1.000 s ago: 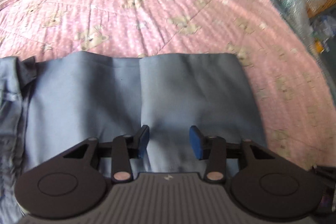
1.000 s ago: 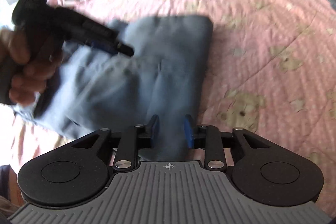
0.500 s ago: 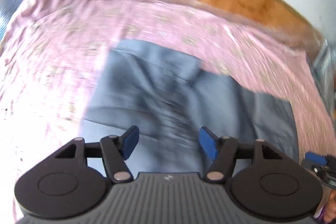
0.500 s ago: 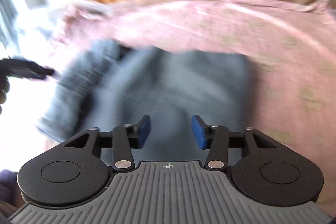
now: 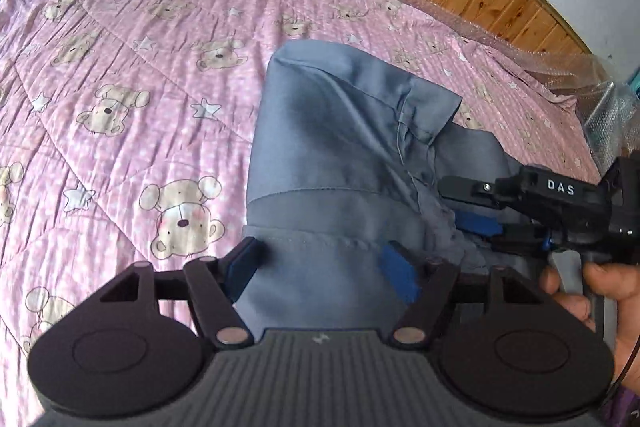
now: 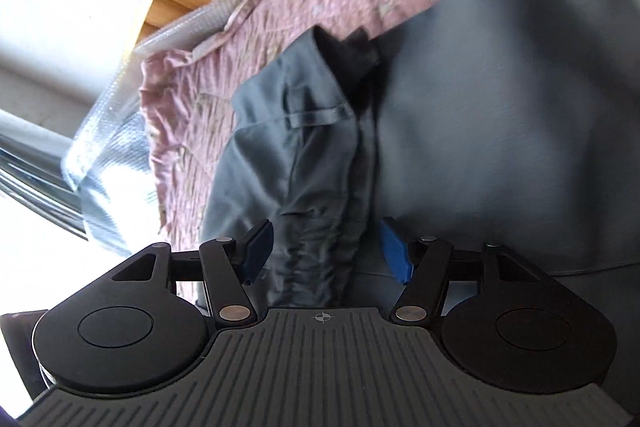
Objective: Fold clothes
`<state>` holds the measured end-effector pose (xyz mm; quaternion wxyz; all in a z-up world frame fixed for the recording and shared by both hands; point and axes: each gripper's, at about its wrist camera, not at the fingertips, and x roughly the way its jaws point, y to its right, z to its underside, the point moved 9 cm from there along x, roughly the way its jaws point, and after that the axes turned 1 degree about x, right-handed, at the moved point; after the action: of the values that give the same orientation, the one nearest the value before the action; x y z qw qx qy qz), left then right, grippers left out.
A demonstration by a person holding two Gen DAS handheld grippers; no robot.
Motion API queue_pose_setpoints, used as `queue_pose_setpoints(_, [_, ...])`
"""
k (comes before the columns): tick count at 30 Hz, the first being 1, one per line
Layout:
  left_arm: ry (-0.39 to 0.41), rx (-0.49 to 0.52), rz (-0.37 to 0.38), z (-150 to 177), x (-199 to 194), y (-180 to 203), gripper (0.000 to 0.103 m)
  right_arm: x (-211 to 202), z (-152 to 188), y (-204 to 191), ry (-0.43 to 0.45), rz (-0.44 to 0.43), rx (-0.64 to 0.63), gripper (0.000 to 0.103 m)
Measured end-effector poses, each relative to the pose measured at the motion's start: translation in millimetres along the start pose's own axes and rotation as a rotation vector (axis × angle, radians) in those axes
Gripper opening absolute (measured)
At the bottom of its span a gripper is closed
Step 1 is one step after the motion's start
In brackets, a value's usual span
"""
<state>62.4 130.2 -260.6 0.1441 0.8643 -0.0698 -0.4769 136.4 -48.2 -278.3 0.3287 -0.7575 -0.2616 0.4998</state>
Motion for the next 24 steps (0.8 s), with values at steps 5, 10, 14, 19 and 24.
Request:
queue_pose_setpoints(5, [-0.012,0.031,0.000,-2.6,3.9,4.8,0.079,14.6,7.9,-10.1,-0.031,-0.019,-0.020,0.036])
queue_pose_setpoints(10, [0.022,0.107,0.075,-8.3,-17.0,33.1,0.073,-15.7,2.0,-28.2,0.073,0.072,-0.128,0.015])
queue_pose_setpoints(14, [-0.020,0.167,0.086,11.3,1.4,47.1,0.073,-28.4,8.8,-9.3,0.078,0.191,-0.152,0.014])
queue_pose_setpoints(19, [-0.015,0.311,0.051,31.5,21.6,60.2,0.094,-12.0,9.0,12.0,0.052,0.234,-0.182,0.013])
queue_pose_setpoints(24, [-0.015,0.334,0.044,38.3,22.8,65.2,0.101,-26.6,-7.2,-10.4,0.059,0.324,-0.271,0.050])
